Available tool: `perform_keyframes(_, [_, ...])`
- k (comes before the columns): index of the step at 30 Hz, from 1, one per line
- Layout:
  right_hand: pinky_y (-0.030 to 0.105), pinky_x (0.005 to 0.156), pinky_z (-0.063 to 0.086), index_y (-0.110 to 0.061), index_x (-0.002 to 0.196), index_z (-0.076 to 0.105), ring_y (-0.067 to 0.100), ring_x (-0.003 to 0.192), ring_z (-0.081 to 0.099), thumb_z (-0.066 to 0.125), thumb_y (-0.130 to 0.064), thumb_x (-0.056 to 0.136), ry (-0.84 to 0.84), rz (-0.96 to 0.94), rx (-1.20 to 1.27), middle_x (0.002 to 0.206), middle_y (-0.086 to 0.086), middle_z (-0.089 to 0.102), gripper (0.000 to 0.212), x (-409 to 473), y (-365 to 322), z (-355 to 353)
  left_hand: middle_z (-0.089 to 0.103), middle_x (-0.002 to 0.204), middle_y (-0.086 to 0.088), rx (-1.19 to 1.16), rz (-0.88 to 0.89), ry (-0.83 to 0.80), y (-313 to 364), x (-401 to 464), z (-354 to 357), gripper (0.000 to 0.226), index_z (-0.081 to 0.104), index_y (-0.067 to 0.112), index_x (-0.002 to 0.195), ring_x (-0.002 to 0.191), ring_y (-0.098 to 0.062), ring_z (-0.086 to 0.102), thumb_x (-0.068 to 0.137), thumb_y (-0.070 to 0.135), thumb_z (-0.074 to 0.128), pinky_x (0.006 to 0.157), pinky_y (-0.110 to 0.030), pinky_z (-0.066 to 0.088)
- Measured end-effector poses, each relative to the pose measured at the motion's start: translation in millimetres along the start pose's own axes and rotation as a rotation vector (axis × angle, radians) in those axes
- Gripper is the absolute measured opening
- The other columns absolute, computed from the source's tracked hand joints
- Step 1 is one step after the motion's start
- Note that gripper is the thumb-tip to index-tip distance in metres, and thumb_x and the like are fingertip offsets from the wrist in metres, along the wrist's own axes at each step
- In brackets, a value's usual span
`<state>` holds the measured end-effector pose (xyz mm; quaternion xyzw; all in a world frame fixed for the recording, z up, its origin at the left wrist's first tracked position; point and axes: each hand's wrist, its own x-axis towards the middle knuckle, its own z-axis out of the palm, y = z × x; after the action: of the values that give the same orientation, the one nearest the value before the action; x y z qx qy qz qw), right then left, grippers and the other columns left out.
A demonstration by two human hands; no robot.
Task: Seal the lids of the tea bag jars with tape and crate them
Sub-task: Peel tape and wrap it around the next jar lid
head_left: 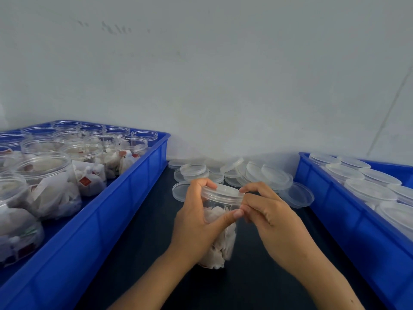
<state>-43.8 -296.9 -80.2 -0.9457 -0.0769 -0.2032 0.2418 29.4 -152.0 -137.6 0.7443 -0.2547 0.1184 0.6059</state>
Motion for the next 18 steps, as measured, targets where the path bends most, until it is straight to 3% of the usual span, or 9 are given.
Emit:
perform_keyframes(12, [0.039,0.072,0.05,-0.035,0.063,0.044,0.009,0.082,0.053,0.045,-0.028,0.097,0.048,0.007,0.011,0.111,-0.029,0.045,0.035,-0.1,1.7,2.5,0.063,0.107,0.017,0.003,0.015,-0.021,-1.8,1.8,-0.4,0.06,0.036,0.05,0.109,0.097,0.0,0.063,0.063,0.079,0.063,0.085,-0.033,0.056])
perform_keyframes(18, [0.038,0.071,0.05,-0.04,0.063,0.044,0.009,0.081,0.053,0.045,-0.03,0.098,0.042,0.006,-0.001,0.111,-0.03,0.044,0.036,0.5,0.3,2.8,0.063,0.107,0.016,-0.012,0.016,-0.02,-1.3,1.2,0.1,0.06,0.037,0.049,0.109,0.099,-0.003,0.064,0.064,0.082,0.059,0.087,-0.038,0.055])
